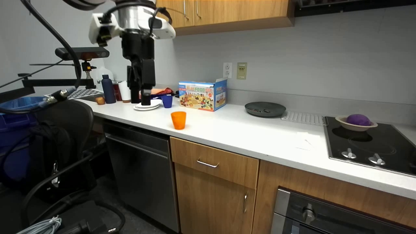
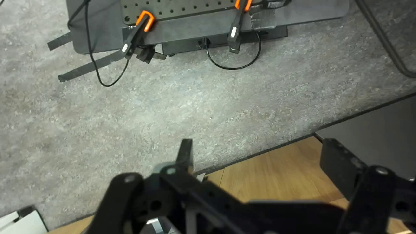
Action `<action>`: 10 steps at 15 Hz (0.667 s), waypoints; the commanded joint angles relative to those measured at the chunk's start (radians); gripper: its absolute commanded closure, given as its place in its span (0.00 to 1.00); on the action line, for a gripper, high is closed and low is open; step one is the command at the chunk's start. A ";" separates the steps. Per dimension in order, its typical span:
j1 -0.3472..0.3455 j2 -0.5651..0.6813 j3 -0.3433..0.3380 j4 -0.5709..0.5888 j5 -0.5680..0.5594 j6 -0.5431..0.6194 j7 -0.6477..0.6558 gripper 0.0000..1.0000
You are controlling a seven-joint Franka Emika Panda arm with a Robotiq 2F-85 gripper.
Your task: Open the top drawer of the bottom cabinet.
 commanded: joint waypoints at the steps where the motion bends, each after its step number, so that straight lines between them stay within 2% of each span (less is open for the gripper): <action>1: -0.014 0.149 -0.009 0.042 0.026 0.088 0.111 0.00; 3: -0.006 0.184 -0.017 0.051 0.027 0.097 0.158 0.00; 4: 0.006 0.150 -0.022 0.014 0.001 0.098 0.117 0.00; 9: 0.007 0.167 -0.023 0.017 -0.001 0.099 0.123 0.00; 10: 0.002 0.172 -0.014 0.012 -0.017 0.108 0.165 0.00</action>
